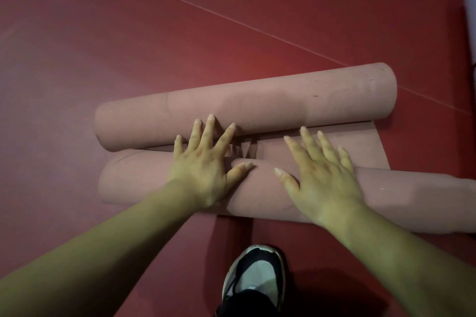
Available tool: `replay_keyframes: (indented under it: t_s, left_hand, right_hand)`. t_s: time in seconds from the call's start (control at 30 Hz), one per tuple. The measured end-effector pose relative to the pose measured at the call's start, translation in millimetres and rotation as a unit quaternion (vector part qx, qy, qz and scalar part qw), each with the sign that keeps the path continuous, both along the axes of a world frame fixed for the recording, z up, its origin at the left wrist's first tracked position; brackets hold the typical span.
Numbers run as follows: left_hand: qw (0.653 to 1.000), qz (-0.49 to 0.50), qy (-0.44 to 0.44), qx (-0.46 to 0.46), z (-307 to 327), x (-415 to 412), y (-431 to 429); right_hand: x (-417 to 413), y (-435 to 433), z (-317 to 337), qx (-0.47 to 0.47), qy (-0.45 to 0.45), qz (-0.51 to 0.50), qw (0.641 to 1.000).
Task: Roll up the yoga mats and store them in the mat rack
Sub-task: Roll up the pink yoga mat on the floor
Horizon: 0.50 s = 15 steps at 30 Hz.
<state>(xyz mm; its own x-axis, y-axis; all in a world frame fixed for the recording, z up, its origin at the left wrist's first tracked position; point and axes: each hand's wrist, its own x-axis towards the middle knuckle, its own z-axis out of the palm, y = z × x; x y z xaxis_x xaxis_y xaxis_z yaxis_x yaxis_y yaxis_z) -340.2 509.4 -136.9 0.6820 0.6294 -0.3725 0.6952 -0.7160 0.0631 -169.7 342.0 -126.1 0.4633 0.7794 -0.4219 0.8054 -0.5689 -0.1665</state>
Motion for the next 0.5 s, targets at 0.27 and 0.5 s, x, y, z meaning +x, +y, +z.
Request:
replay_keyframes:
  t_s: [0.27, 0.5]
  left_hand:
    - [1.0, 0.002, -0.012, 0.002, 4.1, 12.9, 12.5]
    - [0.999, -0.013, -0.022, 0.039, 5.0, -0.1, 6.7]
  right_hand:
    - [11.2, 12.8, -2.9, 0.003, 0.001, -0.005, 1.0]
    - [25.0, 24.4, -7.5, 0.017, 0.022, -0.02, 0.999]
